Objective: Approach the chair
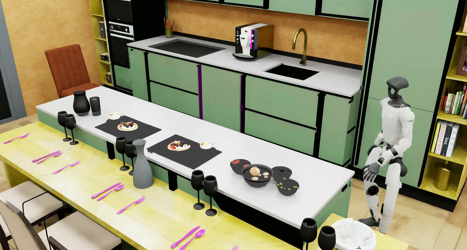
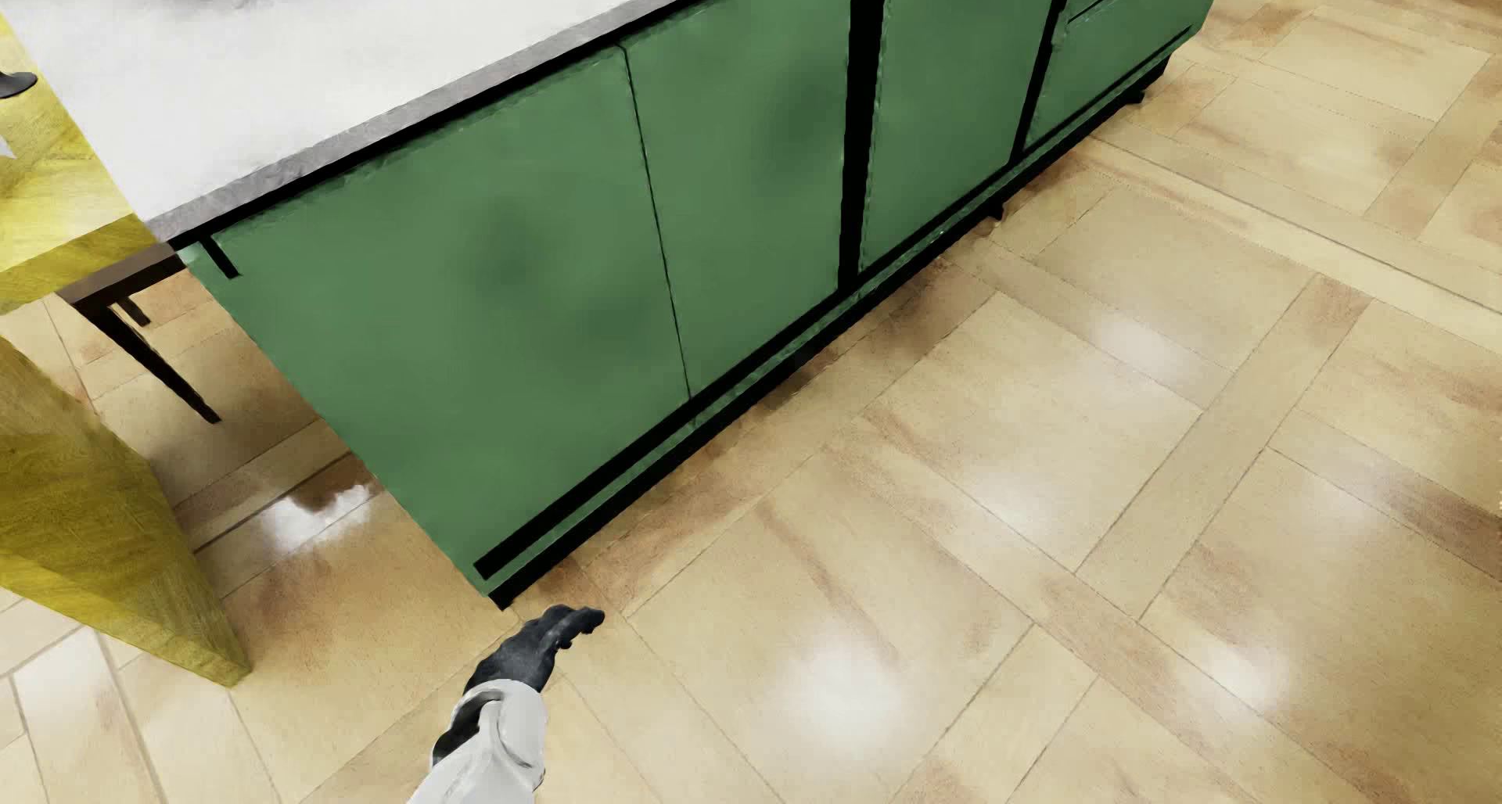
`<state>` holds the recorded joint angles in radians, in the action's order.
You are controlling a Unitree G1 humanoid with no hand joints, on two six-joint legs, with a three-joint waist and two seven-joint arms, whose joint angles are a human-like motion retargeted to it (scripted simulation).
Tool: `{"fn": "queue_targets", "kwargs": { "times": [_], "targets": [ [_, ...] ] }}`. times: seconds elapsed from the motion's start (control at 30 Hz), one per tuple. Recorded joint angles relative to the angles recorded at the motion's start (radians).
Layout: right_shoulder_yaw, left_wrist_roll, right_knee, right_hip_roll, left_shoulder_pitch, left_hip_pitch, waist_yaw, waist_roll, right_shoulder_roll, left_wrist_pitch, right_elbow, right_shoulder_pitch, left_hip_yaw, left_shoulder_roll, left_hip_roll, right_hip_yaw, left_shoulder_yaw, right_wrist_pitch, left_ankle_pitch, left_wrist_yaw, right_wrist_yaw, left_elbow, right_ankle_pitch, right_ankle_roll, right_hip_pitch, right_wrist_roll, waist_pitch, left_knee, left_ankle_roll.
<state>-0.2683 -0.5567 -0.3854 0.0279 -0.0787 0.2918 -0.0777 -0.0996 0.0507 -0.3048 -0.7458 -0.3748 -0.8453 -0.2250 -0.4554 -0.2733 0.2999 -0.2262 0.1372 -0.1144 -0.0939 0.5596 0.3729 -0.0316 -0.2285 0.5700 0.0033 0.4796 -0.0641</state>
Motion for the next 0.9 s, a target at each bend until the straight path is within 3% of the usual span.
{"fn": "queue_targets", "kwargs": {
  "times": [0.07, 0.13, 0.17, 0.23, 0.33, 0.4, 0.47, 0.6, 0.67, 0.73, 0.83, 0.9],
  "targets": [
    [0.001, -0.029, -0.004, 0.011, 0.016, -0.001, -0.002, -0.005, -0.048, -0.062, -0.002, 0.034, -0.008, 0.047, -0.011, 0.012, 0.054, 0.024, -0.011, 0.005, -0.011, 0.152, -0.002, -0.007, -0.006, 0.028, 0.004, -0.002, -0.004],
    [0.014, 0.008, -0.01, 0.03, 0.052, 0.01, -0.004, -0.01, -0.083, -0.111, -0.008, 0.096, -0.012, 0.062, -0.043, 0.023, 0.077, 0.044, -0.01, 0.053, -0.004, 0.301, -0.004, -0.014, -0.017, 0.071, 0.009, 0.029, -0.003],
    [0.026, 0.009, -0.013, 0.038, 0.08, 0.016, -0.003, -0.013, -0.094, -0.114, 0.002, 0.121, -0.013, 0.046, -0.059, 0.028, 0.102, 0.056, -0.008, 0.081, 0.007, 0.349, -0.005, -0.016, -0.023, 0.091, 0.01, 0.044, 0.0],
    [0.052, 0.011, -0.014, 0.049, 0.148, 0.025, 0.001, -0.019, -0.09, -0.087, 0.015, 0.128, -0.014, -0.004, -0.075, 0.03, 0.147, 0.136, -0.008, 0.096, 0.005, 0.39, -0.006, -0.018, -0.033, 0.136, 0.011, 0.053, 0.003],
    [0.042, 0.101, -0.002, 0.045, 0.249, 0.036, 0.012, -0.019, -0.08, -0.072, 0.046, 0.137, 0.005, -0.038, -0.055, 0.007, 0.089, 0.187, -0.021, 0.039, -0.01, 0.377, -0.009, -0.023, -0.032, 0.155, 0.006, 0.023, 0.004],
    [0.028, 0.132, 0.01, 0.032, 0.259, 0.05, 0.02, -0.015, -0.069, -0.072, 0.044, 0.143, 0.037, -0.053, -0.031, -0.025, 0.059, 0.169, -0.031, -0.042, -0.005, 0.378, -0.01, -0.027, -0.023, 0.137, 0.003, 0.006, 0.003],
    [0.037, 0.128, 0.016, 0.018, 0.231, 0.074, 0.027, -0.01, -0.047, -0.057, 0.024, 0.151, 0.084, -0.055, -0.009, -0.069, 0.069, 0.146, -0.036, -0.111, 0.004, 0.379, -0.007, -0.033, -0.012, 0.154, 0.0, 0.006, 0.002],
    [0.042, 0.119, 0.013, -0.008, 0.169, 0.12, 0.032, 0.0, -0.029, -0.016, -0.02, 0.185, 0.181, -0.039, 0.031, -0.16, 0.077, 0.094, -0.042, -0.165, -0.012, 0.271, 0.018, -0.034, 0.01, 0.185, -0.002, 0.016, 0.004],
    [0.043, 0.12, 0.012, -0.016, 0.151, 0.127, 0.032, 0.006, -0.033, 0.006, -0.031, 0.2, 0.217, -0.014, 0.049, -0.196, 0.076, 0.073, -0.044, -0.138, 0.024, 0.211, 0.035, -0.031, 0.025, 0.168, -0.003, 0.012, 0.007],
    [0.066, 0.097, 0.006, -0.023, 0.131, 0.129, 0.032, 0.012, -0.033, 0.019, -0.03, 0.2, 0.243, -0.001, 0.063, -0.22, 0.098, 0.082, -0.048, -0.1, 0.039, 0.175, 0.056, -0.032, 0.037, 0.177, -0.004, 0.011, 0.011],
    [0.097, 0.017, 0.004, -0.024, 0.12, 0.129, 0.029, 0.024, -0.041, 0.016, -0.001, 0.211, 0.262, 0.0, 0.068, -0.236, 0.125, 0.094, -0.053, -0.136, 0.053, 0.174, 0.083, -0.038, 0.052, 0.197, -0.006, 0.016, 0.019],
    [0.099, 0.009, 0.004, -0.019, 0.125, 0.129, 0.025, 0.031, -0.049, 0.007, 0.025, 0.21, 0.266, 0.004, 0.064, -0.235, 0.112, 0.097, -0.057, -0.147, 0.083, 0.198, 0.1, -0.044, 0.054, 0.194, -0.01, 0.02, 0.029]
  ]
}}
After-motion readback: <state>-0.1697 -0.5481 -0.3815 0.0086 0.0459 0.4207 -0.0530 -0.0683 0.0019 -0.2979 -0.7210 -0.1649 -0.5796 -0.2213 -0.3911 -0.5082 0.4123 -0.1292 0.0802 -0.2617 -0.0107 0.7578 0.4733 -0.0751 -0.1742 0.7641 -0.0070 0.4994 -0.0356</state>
